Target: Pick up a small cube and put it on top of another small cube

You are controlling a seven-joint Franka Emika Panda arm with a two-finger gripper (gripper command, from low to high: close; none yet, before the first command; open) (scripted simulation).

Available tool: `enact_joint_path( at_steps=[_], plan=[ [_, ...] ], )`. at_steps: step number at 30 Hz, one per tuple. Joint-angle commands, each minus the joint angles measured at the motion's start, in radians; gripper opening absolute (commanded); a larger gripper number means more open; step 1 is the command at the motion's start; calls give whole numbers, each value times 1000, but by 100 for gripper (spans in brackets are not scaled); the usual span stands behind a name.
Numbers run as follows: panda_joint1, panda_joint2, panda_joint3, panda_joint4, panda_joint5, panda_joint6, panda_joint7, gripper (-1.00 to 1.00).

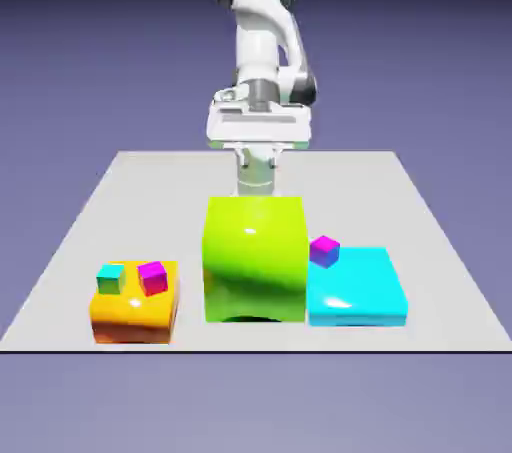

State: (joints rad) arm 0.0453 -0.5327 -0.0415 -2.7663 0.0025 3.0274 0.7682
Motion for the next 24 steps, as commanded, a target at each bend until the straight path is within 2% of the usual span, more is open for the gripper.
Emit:
enact_joint_path(
  at_steps=[1,24],
  plan=[
    [27,33,-6,27,-5,-33,24,0],
    [620,813,142,540,-184,-1034,598,0]
  ],
)
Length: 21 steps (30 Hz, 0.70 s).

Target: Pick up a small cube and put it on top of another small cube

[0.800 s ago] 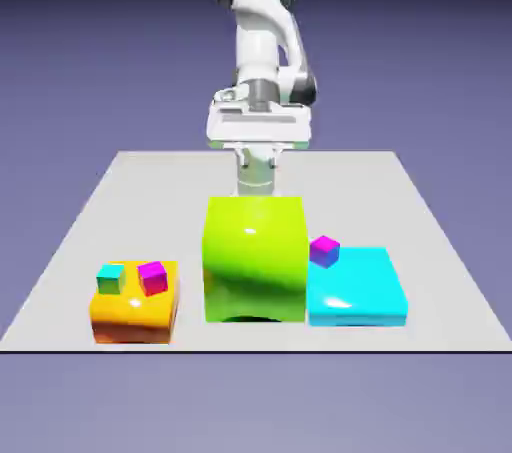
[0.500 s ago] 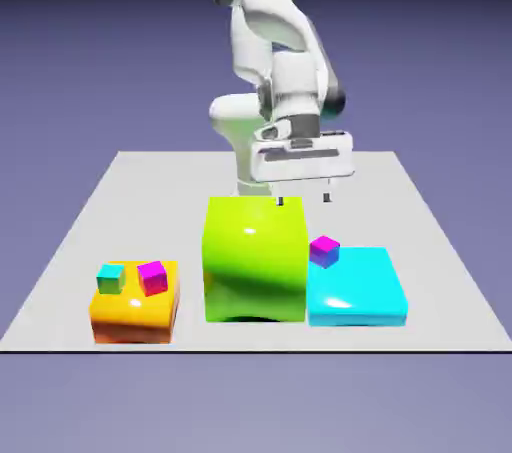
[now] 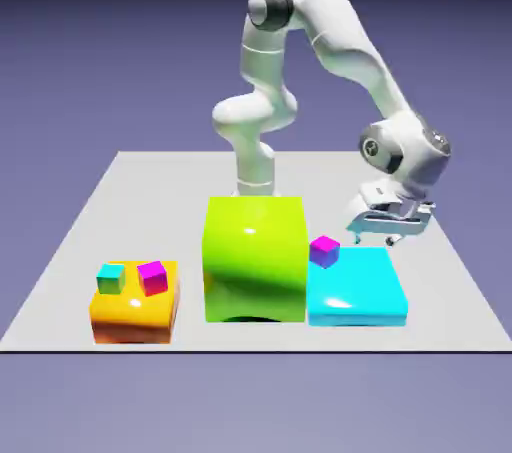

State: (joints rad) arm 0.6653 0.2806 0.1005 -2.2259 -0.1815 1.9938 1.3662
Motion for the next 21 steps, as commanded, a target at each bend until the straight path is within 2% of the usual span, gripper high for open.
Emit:
enact_joint_path(
  at_steps=[1,4,21],
  plan=[
    [9,26,23,1,-17,-44,13,0],
    [16,108,101,-16,-90,-172,38,0],
    [-261,610,638,-413,-829,-854,-37,0]
  ],
)
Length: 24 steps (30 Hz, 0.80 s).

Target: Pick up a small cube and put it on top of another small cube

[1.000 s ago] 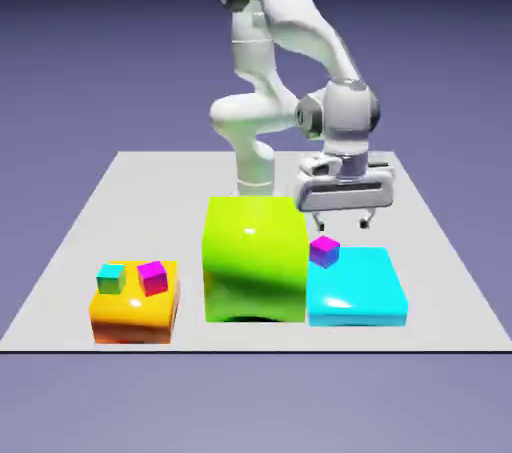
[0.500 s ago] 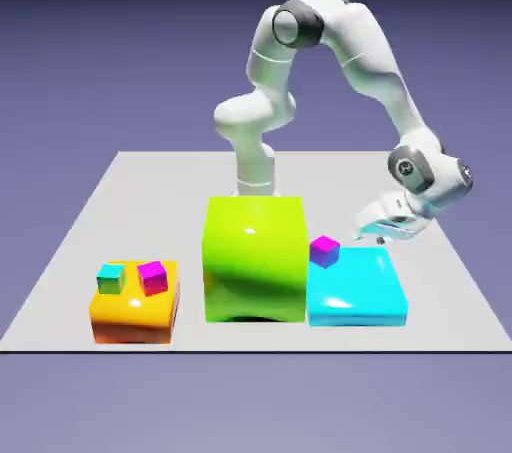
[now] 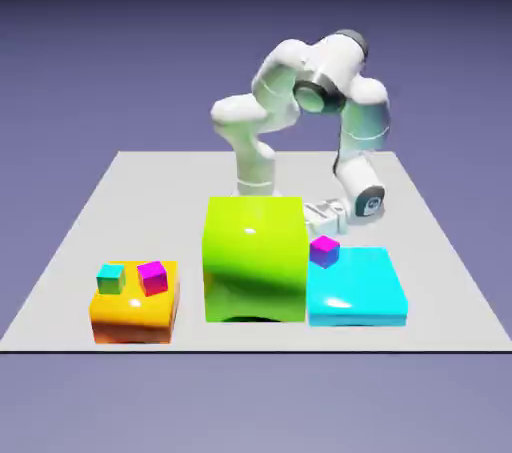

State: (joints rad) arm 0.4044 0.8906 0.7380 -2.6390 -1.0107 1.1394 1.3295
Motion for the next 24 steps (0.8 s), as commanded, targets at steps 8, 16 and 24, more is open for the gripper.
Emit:
enact_joint_path(
  at_steps=[8,16,24],
  plan=[
    [-177,191,218,-218,-348,-236,-80,0],
    [-314,194,250,-246,-595,-219,-201,0],
    [-358,138,63,-242,-832,-138,-271,-100]
  ],
)
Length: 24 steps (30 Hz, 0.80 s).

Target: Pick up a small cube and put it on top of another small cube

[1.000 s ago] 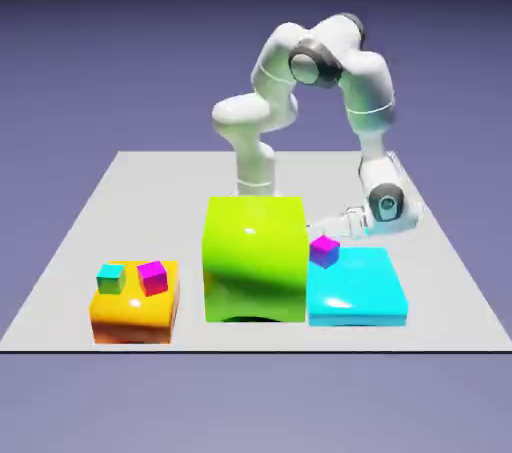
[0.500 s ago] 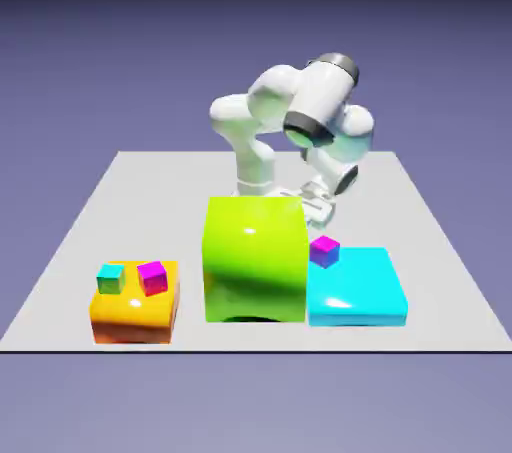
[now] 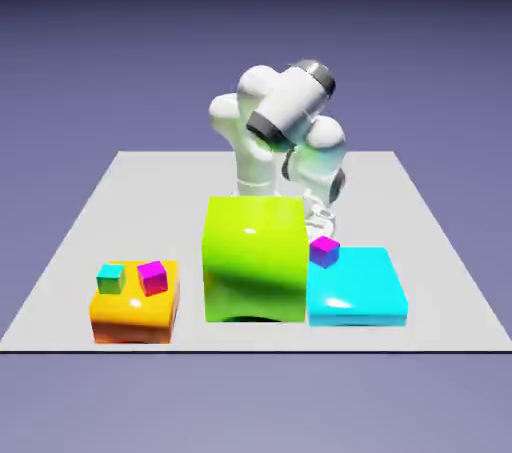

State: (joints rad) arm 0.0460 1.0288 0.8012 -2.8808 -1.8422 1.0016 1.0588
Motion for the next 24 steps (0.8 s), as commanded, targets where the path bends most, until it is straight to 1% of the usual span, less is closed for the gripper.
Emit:
enact_joint_path(
  at_steps=[1,6,24],
  plan=[
    [8,10,34,-1,43,-15,13,-100],
    [42,40,187,6,235,-83,46,-100],
    [-107,-216,256,309,991,206,-716,-100]
  ],
)
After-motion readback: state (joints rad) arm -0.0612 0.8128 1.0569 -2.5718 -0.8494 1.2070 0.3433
